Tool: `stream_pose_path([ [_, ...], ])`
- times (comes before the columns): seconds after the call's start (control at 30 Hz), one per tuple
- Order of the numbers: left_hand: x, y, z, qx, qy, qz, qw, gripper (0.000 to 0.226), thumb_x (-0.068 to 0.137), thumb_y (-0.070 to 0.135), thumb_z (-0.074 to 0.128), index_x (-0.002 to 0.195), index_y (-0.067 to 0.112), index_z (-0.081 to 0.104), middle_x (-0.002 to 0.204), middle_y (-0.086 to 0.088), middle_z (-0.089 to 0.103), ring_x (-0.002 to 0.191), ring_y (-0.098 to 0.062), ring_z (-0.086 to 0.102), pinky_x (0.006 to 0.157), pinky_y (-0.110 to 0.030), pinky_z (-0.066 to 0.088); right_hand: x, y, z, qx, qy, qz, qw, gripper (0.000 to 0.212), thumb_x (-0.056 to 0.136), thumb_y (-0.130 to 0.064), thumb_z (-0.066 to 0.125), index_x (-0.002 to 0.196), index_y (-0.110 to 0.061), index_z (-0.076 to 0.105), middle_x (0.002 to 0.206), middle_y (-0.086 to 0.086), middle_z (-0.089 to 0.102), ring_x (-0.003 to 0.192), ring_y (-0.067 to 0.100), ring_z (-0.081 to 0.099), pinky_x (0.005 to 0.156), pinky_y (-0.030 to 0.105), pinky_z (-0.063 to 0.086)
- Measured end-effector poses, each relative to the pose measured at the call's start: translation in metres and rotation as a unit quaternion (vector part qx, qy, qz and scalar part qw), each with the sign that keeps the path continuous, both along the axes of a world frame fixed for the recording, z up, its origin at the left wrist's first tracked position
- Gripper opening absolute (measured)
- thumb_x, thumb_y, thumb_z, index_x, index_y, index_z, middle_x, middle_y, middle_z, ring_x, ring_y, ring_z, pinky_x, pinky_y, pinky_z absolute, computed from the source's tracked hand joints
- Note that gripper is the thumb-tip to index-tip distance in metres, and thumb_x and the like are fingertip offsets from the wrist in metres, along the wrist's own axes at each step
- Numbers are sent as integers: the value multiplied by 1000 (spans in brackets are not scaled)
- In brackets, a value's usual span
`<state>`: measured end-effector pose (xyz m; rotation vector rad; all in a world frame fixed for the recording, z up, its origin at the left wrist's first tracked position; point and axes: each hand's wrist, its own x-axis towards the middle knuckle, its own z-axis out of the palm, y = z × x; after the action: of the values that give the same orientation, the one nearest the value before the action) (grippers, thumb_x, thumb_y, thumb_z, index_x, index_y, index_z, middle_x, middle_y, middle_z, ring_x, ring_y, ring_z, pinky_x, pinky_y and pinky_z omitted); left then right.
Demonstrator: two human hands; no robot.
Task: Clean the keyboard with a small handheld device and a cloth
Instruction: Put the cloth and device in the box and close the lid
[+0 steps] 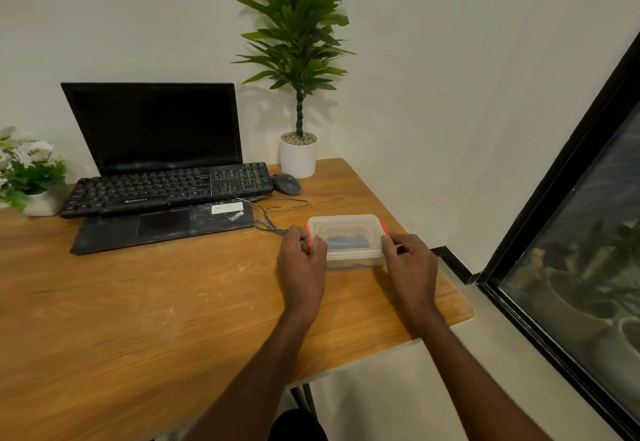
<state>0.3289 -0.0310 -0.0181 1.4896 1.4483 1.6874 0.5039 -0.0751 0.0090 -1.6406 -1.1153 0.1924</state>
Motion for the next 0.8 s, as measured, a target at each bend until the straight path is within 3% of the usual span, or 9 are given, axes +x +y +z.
stream_pose_path([
  [0.1,1,-1,0,0,13,5,1000,11,99,28,71,98,25,61,93,3,58,82,-22,57,67,-45,54,1,2,-2,-27,-53,8,998,56,91,-63,61,129,-23,68,115,-10,62,102,11,61,82,40,60],
  [0.17,2,-1,1,-3,23,15,1000,10,100,26,71,106,19,67,105,3,56,92,-22,59,75,-41,54,1,2,-3,-43,-64,17,997,55,94,-56,64,138,-23,61,120,-8,57,107,14,59,86,42,60],
  [0.3,5,4,2,-13,76,-10,997,16,106,27,64,113,14,71,102,3,54,88,-13,53,73,-30,44,-4,7,1,-30,-38,-13,999,49,95,-43,69,140,-25,60,124,-5,60,107,16,62,84,42,62],
  [0.4,6,23,12,-23,100,-13,995,23,105,25,65,126,17,69,106,4,54,92,-15,55,78,-35,50,-5,28,9,-26,-73,-29,997,40,94,-43,70,130,-25,67,123,-4,65,103,15,63,79,40,62],
  [0.5,5,52,25,-45,126,-25,991,29,104,21,69,132,13,69,117,-2,58,98,-17,58,89,-38,54,-3,63,18,-51,-89,-29,994,26,95,-41,70,113,-22,74,120,-1,70,97,15,64,76,30,53],
  [0.63,1,106,37,-68,191,-71,977,36,107,24,64,139,8,67,129,-9,61,115,-26,61,97,-38,51,-3,114,25,-87,-100,-21,991,30,100,-41,63,122,-22,71,126,0,70,107,23,67,82,35,53],
  [0.8,-10,158,43,-85,313,-106,940,52,111,32,53,156,7,51,147,-10,51,133,-27,46,109,-40,44,-5,164,29,-129,-155,15,979,39,102,-45,55,132,-23,66,134,0,66,114,26,64,91,44,58],
])
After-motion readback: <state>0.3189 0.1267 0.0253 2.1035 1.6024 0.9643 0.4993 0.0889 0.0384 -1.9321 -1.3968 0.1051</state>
